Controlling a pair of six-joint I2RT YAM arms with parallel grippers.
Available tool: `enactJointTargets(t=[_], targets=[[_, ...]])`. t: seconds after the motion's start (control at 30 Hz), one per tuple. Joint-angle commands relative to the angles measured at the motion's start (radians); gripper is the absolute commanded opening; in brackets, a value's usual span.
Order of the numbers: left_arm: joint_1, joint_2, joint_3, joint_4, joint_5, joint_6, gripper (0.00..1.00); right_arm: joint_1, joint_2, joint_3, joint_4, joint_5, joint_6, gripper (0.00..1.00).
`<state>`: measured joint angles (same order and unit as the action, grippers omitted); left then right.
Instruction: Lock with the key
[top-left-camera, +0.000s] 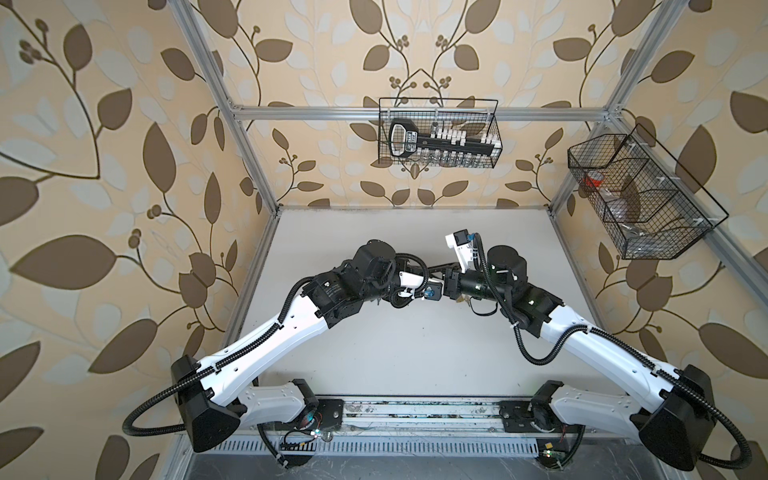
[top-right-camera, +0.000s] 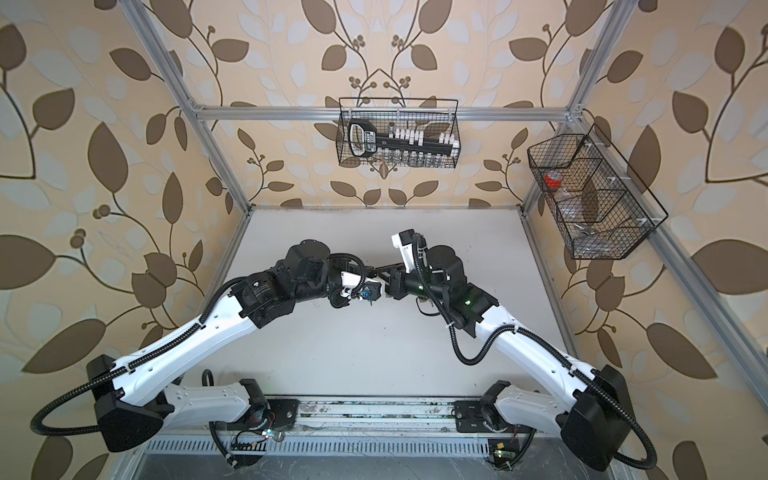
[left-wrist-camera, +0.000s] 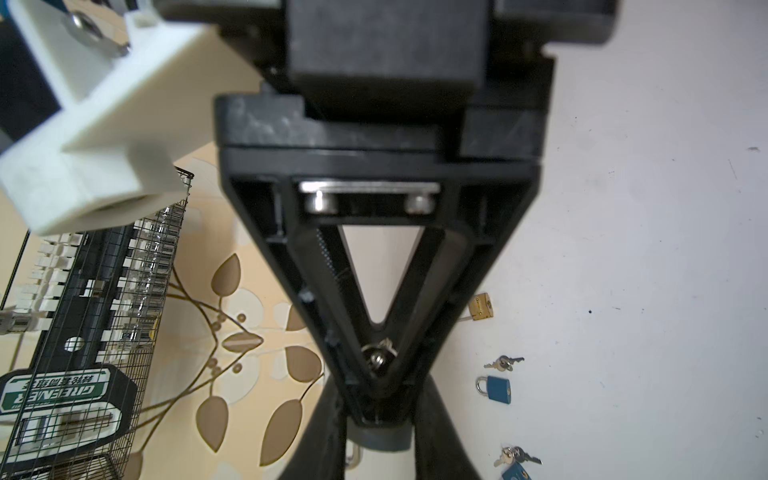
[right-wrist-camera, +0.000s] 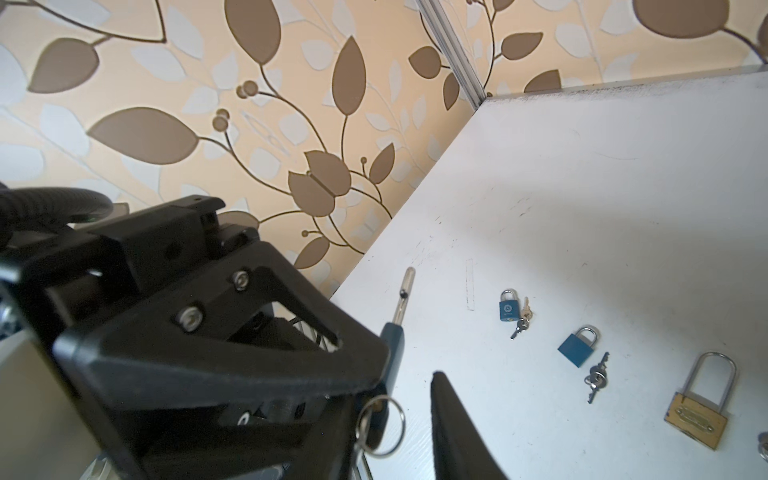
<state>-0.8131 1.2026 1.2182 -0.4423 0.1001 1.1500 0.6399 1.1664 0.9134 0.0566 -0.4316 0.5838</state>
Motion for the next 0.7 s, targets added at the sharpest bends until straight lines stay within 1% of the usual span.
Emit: enactJointTargets(t=[0.0,0.2,0.33,0.4,0.53,0.57,0.6,0.63,0.67], targets=[[-0.02,-0.009,0.03,0.056,0.044,0.097,0.0,0.003,0.018,0.038,0.01,-0.004,0.004,0.26],[-0.021,-0.014,0.02,0.086,0.031,0.093,0.0,0.007,0.026,0.035,0.012,-0.009,0.013,0.17],[-0.021,-0.011,0.021,0.094,0.035,0.082,0.0,0.008,0.02,0.03,0.016,0.001,0.02,0.06],[-0.021,-0.01,0.02,0.115,0.017,0.058,0.0,0.008,0.012,0.026,0.02,0.012,0.024,0.0],[-0.021,-0.011,0.009,0.156,-0.005,0.013,0.0,0.009,-0.007,0.02,0.02,0.037,0.016,0.0],[-0.021,-0.011,0.006,0.168,-0.011,-0.002,0.08,0.008,-0.013,0.019,0.02,0.047,0.013,0.0],[-0.021,-0.011,0.002,0.184,-0.013,-0.029,0.32,0.008,-0.022,0.016,0.022,0.061,0.01,0.0],[-0.021,-0.013,-0.006,0.211,-0.025,-0.061,0.52,0.007,-0.034,0.011,0.025,0.079,0.006,0.0],[-0.021,-0.015,-0.014,0.237,-0.039,-0.091,0.71,0.007,-0.045,0.007,0.024,0.097,-0.004,0.0]])
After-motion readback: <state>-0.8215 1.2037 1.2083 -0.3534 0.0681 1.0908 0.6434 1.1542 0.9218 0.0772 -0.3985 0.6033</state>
